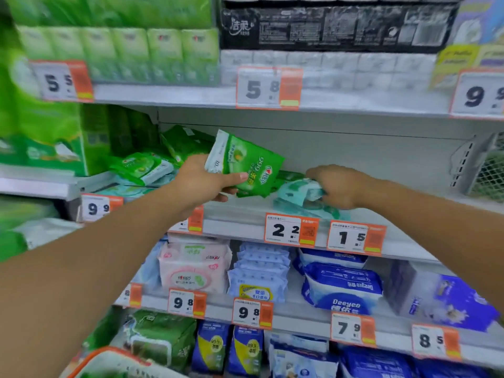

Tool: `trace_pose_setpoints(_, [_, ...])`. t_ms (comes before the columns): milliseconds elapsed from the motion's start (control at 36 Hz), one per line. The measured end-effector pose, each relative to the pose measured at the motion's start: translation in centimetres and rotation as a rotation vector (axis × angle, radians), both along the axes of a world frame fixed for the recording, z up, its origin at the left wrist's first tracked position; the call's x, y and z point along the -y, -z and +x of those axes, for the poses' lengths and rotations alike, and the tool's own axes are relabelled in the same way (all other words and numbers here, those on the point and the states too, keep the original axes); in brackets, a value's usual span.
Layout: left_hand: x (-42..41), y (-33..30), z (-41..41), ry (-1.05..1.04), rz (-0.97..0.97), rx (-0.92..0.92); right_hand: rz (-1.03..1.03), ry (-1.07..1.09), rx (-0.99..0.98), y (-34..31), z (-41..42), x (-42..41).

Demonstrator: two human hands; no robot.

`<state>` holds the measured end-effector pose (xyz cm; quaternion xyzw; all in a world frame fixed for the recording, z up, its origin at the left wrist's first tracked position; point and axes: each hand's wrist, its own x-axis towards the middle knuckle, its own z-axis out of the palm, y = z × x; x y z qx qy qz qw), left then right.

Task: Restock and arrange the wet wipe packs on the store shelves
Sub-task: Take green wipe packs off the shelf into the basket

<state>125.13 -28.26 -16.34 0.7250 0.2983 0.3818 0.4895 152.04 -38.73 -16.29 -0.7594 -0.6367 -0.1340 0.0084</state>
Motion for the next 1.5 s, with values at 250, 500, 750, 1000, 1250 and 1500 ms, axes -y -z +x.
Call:
trace_pose_setpoints(250, [4.5, 3.9, -9.8, -0.031, -0.352, 0.173, 0.374, -0.196, -0.731, 3.5, -15.5, 7.5])
trace_pose_setpoints(500, [9.3, 13.0, -15.7, -0.248, -1.040, 0.425, 0.055, 0.113, -1.464, 11.2, -23.5, 7.6])
trace_pose_setpoints(750, [9.5, 13.4, -17.4, -0.109, -0.955, 0.419, 0.340, 0.114, -0.708, 12.7, -24.9, 7.6])
trace_pose_setpoints(1000, [8.6, 14.0, -17.9, -0.197, -0.816, 0.297, 0.318, 0.062, -0.789, 13.1, -24.3, 7.4])
trace_pose_setpoints(1250, [7.0, 14.8, -21.5, -0.193, -0.182, -0.656, 0.032, 0.037, -0.865, 14.6, -24.5, 7.6])
trace_pose_setpoints(1500, [11.4, 13.4, -14.9, 0.111, -0.276, -0.468, -0.068, 0.040, -0.931, 11.9, -23.2, 10.3])
